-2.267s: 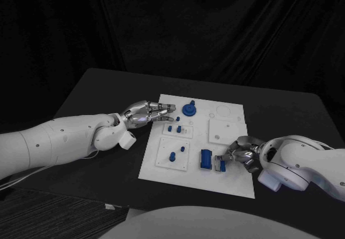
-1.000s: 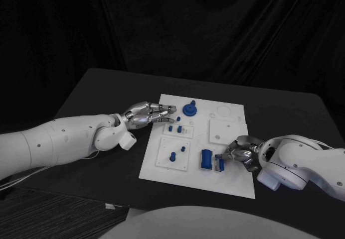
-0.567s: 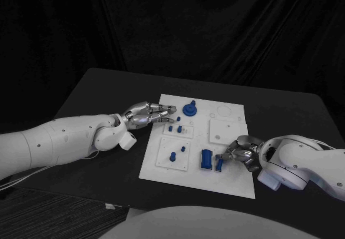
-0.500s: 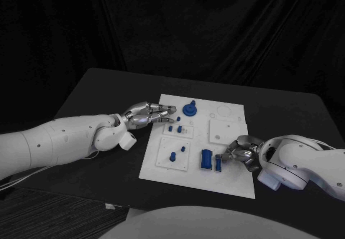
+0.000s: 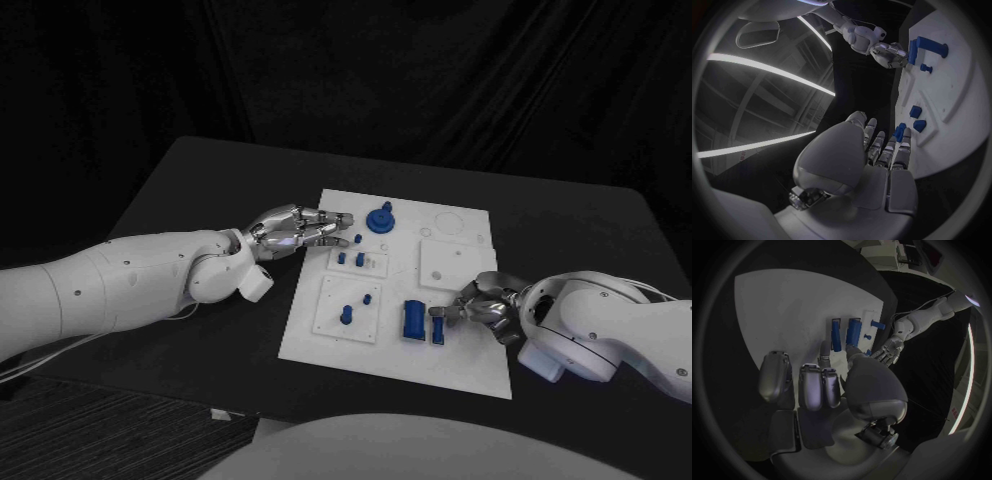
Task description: Assemble the parts on the task board
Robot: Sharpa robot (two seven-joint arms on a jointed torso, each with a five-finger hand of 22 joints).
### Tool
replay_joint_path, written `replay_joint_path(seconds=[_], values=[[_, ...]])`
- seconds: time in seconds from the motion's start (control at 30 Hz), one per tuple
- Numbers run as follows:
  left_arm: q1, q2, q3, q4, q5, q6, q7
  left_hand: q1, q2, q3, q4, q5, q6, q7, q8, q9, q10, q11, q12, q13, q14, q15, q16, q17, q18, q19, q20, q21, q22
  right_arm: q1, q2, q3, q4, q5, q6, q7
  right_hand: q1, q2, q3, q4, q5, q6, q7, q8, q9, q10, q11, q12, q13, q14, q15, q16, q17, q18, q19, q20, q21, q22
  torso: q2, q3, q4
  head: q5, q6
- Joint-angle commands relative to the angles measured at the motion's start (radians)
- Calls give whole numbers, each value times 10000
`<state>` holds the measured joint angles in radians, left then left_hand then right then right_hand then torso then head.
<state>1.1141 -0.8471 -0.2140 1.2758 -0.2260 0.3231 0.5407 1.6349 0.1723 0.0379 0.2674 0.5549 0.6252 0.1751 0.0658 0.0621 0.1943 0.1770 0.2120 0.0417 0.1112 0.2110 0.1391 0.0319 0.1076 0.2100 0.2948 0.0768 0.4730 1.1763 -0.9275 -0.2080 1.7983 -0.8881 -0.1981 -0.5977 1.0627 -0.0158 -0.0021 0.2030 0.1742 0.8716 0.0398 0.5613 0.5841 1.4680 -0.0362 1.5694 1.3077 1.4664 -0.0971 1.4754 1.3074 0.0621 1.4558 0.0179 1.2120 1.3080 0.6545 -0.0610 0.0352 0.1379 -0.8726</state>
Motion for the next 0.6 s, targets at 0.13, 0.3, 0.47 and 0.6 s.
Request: replay_joint_path(seconds=[0.13,0.3,0.47,0.6], values=[[-18,1,9,24,64,119,121,110,17,35,-4,68,-81,1,17,-11,-3,29,-21,4,-36,25,57,2,-171,-53,-19,0,-8,-19,-277,1,240,-1288,-697,517,-726,49,-605,795,-890,-208,89,-42,127,1028,106,14,2631,642,90,-10,374,144,-36,49,-71,1611,0,2,-5,14,0],[-18,-24,9,29,64,81,149,108,15,52,-6,69,-69,3,19,-9,1,31,-16,5,-31,30,65,3,-170,-30,-19,8,45,-4,-669,2,540,-2222,-2150,1973,-1164,671,-717,895,66,-353,112,-86,146,1028,121,14,2631,745,104,237,896,51,131,53,399,1745,-11,0,-2,11,0],[-19,-31,9,30,64,66,163,108,13,58,-7,70,-64,3,20,-8,8,32,-9,7,-30,30,66,3,-169,-22,-19,11,60,-4,-857,1,633,-2557,-2612,2920,-1931,1449,-1303,903,709,-432,283,-871,-547,1028,279,14,2631,795,235,411,1227,-41,265,158,881,1863,-8,2,-2,-3,0],[-20,-42,9,39,64,56,174,108,13,59,-7,70,-63,3,21,-8,9,32,-8,7,-30,30,66,3,-169,-18,-19,13,66,-25,-860,0,587,-2629,-2382,3150,-2111,1773,-1774,883,374,-142,362,-1459,-1132,1028,344,14,2631,793,294,434,1258,-46,259,234,956,1871,5,8,-4,-17,0]])
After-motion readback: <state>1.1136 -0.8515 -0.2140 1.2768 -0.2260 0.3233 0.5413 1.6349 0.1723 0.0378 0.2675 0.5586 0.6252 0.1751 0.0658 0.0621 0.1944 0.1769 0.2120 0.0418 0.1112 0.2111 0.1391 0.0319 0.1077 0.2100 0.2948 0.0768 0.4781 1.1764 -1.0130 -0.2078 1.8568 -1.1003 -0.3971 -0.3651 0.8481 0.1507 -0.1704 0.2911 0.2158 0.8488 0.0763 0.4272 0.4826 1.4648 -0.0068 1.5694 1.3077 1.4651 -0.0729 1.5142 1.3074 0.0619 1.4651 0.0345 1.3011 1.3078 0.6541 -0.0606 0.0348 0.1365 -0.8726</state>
